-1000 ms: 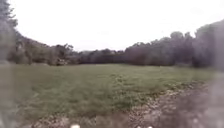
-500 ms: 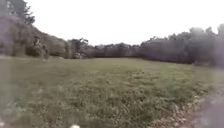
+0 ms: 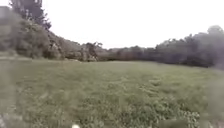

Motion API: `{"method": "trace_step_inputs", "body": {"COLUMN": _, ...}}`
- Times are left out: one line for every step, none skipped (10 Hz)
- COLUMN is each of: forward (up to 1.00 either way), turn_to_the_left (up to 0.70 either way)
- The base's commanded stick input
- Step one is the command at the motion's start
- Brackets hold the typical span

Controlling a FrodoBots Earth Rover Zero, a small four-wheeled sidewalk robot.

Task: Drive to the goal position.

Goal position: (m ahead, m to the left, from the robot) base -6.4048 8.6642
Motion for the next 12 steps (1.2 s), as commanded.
{"method": "trace_step_inputs", "body": {"forward": -0.07, "turn_to_the_left": 0.0}}
{"method": "trace_step_inputs", "body": {"forward": -0.3, "turn_to_the_left": 0.0}}
{"method": "trace_step_inputs", "body": {"forward": -0.55, "turn_to_the_left": -0.15}}
{"method": "trace_step_inputs", "body": {"forward": -0.7, "turn_to_the_left": -0.34}}
{"method": "trace_step_inputs", "body": {"forward": -0.7, "turn_to_the_left": -0.35}}
{"method": "trace_step_inputs", "body": {"forward": -0.7, "turn_to_the_left": -0.35}}
{"method": "trace_step_inputs", "body": {"forward": -0.7, "turn_to_the_left": -0.35}}
{"method": "trace_step_inputs", "body": {"forward": -0.7, "turn_to_the_left": -0.35}}
{"method": "trace_step_inputs", "body": {"forward": -0.7, "turn_to_the_left": -0.35}}
{"method": "trace_step_inputs", "body": {"forward": -0.7, "turn_to_the_left": -0.35}}
{"method": "trace_step_inputs", "body": {"forward": -0.7, "turn_to_the_left": -0.35}}
{"method": "trace_step_inputs", "body": {"forward": -0.7, "turn_to_the_left": -0.35}}
